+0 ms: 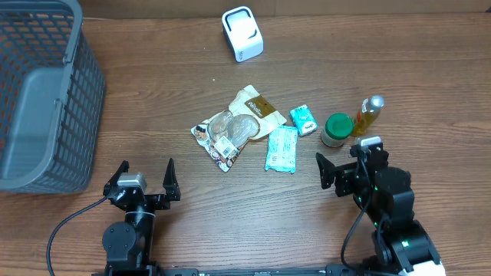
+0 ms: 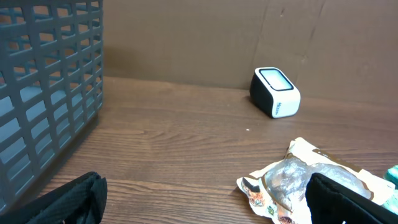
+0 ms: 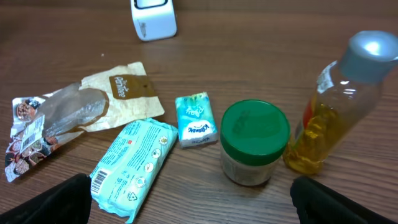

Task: Scan the item barcode

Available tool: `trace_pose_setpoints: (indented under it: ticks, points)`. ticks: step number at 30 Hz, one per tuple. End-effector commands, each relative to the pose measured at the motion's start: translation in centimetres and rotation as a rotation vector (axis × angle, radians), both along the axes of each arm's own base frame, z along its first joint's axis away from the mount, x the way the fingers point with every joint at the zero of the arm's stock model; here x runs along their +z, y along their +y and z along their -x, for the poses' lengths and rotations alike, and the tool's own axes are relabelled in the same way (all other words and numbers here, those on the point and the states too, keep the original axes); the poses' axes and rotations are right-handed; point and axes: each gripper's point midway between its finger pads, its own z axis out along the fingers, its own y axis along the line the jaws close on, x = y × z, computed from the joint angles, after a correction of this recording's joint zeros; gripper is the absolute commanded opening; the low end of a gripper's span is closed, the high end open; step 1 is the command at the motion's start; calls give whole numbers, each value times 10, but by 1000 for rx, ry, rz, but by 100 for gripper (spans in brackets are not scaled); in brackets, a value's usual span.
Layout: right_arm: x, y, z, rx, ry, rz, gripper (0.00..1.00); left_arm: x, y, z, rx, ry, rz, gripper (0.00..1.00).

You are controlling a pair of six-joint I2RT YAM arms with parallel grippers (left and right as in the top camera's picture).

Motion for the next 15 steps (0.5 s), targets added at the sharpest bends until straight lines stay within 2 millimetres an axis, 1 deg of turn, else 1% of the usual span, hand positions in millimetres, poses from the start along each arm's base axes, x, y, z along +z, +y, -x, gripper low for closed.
trace_pose_setpoints:
  ticks: [1, 4, 7, 12, 15]
  points:
    - [3, -4, 4, 3, -47, -6, 100, 0, 3, 0, 11, -6, -16, 100]
    - [4, -7, 8, 2, -75, -9, 100, 0, 3, 0, 12, -6, -16, 100]
    - [12, -9, 9, 3, -134, -19, 100, 0, 3, 0, 11, -6, -16, 100]
    - [33, -7, 11, 17, -291, -53, 100, 0, 3, 0, 12, -6, -16, 100]
    - [51, -4, 13, 40, -419, -77, 100, 0, 3, 0, 12, -6, -16, 100]
